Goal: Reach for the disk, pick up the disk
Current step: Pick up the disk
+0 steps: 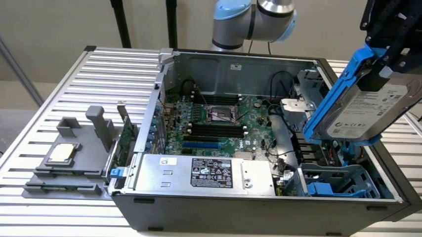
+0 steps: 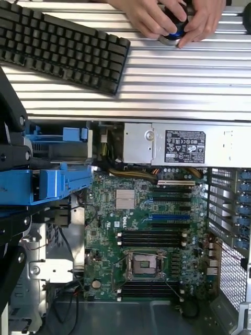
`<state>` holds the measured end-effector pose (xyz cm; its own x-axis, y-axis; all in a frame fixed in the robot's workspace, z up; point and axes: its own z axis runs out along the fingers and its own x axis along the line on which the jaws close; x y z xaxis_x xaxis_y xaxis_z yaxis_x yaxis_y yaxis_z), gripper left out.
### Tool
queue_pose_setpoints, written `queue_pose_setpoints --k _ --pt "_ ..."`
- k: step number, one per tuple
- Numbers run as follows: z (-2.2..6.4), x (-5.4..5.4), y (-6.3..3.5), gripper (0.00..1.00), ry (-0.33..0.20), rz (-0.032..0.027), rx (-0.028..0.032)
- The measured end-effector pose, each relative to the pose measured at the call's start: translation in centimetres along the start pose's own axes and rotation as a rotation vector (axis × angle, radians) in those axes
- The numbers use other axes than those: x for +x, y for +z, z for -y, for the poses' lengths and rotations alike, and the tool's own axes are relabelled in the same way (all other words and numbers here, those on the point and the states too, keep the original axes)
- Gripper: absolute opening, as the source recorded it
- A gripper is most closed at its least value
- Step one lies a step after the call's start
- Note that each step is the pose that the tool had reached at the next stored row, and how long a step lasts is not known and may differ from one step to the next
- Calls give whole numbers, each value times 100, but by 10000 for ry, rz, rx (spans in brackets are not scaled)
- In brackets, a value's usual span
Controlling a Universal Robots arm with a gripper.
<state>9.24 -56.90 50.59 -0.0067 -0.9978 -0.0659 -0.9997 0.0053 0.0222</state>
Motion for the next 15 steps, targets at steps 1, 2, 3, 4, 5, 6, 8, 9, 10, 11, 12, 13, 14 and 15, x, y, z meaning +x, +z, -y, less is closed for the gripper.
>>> queue_pose_setpoints --k 1,2,3,4,5,6,8,9,10,11,12,13,14,15 --pt "21 28 -2 33 1 0 -10" --pt "44 58 -4 33 2 1 -19" --pt "65 86 -6 33 2 1 -29" --pt "86 113 -8 33 3 0 -38" --pt "107 141 -10 33 3 0 -48" --pt "126 168 -11 33 3 0 -57" --pt "164 217 -14 33 6 0 -85" --pt "177 230 -15 33 7 0 -106" --pt "180 234 -15 33 8 -1 -117" --pt "180 234 -15 33 8 0 -117" --pt "180 234 -16 33 8 -1 -117" --pt "179 234 -16 33 9 0 -118" --pt "180 234 -15 33 8 0 -118" --pt "180 234 -15 33 8 0 -118"
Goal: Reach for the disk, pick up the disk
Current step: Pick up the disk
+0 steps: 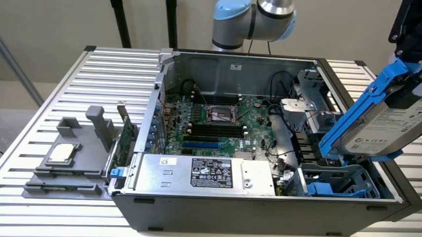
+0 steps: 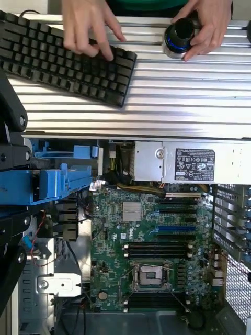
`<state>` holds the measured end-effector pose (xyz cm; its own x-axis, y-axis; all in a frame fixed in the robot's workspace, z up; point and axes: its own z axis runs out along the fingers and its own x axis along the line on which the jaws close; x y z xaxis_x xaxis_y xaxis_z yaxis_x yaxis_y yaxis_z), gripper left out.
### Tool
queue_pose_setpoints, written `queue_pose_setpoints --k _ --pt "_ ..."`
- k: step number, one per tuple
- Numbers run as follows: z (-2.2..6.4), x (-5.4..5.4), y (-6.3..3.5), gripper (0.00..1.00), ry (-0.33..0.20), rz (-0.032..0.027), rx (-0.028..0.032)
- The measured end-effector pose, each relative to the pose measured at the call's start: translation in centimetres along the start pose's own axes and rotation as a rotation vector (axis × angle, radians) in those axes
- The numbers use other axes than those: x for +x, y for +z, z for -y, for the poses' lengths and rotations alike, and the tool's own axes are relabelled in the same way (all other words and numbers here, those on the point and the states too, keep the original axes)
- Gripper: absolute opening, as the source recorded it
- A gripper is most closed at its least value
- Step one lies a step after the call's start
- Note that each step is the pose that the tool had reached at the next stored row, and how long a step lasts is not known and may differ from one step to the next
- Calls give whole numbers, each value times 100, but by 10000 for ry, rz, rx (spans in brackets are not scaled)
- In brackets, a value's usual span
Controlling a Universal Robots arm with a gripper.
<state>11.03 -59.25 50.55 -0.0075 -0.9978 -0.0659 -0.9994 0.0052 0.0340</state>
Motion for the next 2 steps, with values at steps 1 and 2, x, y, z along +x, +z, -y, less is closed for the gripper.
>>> queue_pose_setpoints --k 1,2 --pt "0 0 0 33 0 0 0" --pt "0 0 0 33 0 0 0"
